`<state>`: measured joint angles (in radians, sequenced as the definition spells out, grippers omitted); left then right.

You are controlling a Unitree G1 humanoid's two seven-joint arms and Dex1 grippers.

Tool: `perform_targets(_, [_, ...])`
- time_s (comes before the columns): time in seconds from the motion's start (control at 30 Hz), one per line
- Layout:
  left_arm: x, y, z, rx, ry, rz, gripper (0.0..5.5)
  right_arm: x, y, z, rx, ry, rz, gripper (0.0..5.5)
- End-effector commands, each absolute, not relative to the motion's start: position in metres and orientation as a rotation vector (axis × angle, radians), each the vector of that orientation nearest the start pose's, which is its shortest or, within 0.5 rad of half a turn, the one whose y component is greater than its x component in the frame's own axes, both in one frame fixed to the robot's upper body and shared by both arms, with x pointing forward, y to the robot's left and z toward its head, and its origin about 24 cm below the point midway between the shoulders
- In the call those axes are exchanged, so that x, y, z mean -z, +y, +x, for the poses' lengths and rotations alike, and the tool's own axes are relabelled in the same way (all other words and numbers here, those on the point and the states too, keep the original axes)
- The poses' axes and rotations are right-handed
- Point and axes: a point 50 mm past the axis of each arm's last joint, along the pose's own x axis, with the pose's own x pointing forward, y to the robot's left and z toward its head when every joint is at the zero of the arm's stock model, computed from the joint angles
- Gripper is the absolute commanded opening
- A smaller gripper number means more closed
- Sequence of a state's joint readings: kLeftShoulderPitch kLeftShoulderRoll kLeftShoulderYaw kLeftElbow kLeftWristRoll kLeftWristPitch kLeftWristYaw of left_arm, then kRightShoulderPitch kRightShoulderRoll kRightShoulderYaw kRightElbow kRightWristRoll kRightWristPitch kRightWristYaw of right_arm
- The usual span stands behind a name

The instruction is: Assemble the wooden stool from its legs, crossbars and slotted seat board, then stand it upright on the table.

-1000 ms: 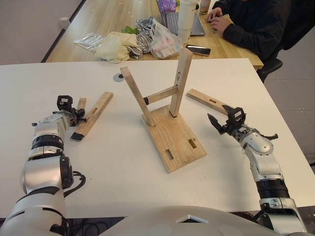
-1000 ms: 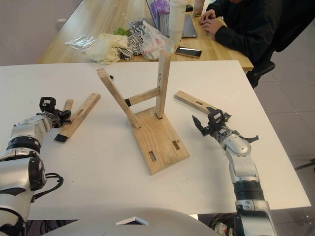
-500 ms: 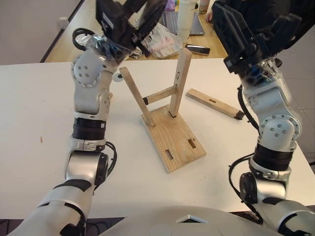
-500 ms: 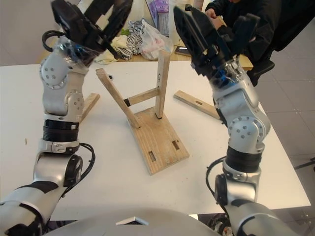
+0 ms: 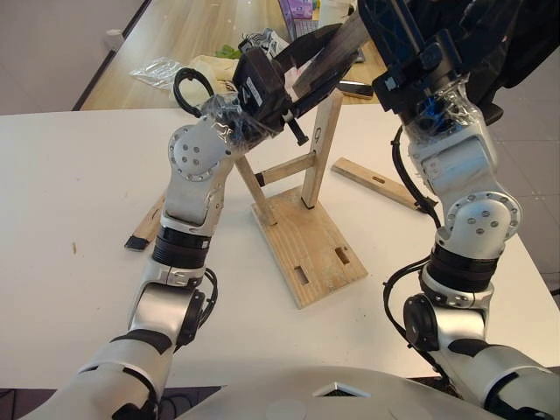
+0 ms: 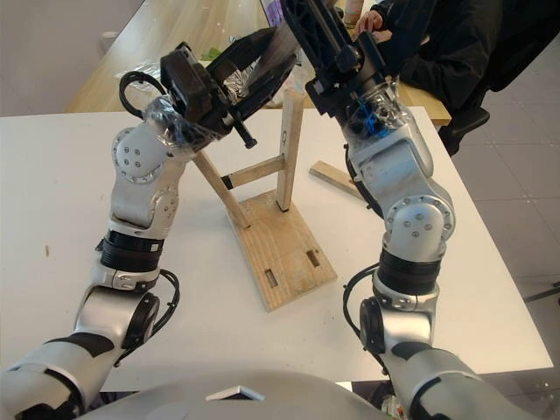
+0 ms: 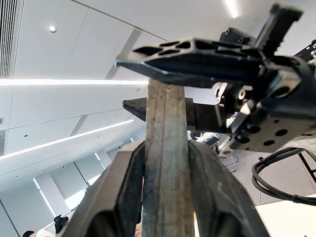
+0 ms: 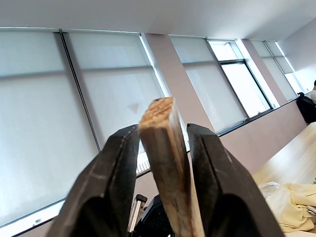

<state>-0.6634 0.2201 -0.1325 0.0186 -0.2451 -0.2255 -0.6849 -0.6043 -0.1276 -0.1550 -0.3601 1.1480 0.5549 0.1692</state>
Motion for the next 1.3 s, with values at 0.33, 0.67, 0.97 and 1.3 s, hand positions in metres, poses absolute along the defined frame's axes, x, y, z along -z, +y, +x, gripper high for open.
perform_targets(0.33, [-0.229, 0.078, 0.299, 0.972, -0.773, 0.266, 1.61, -0.266, -0.112, 0.277, -0.888, -0.441, 0.75, 0.41])
perform_targets(0.67, [-0.229, 0.099, 0.319, 0.747, -0.71, 0.256, 3.14, -0.255, -0.201, 0.315, -0.525, -0.55, 0.58, 0.4])
perform_targets(0.97, [-0.233, 0.096, 0.322, 0.731, -0.73, 0.229, 3.19, -0.097, -0.219, 0.344, -0.395, -0.152, 0.026, 0.4])
perform_targets(1.3, [-0.23, 0.096, 0.323, 0.721, -0.716, 0.221, 3.19, -0.056, -0.225, 0.348, -0.388, 0.023, -0.027, 0.4])
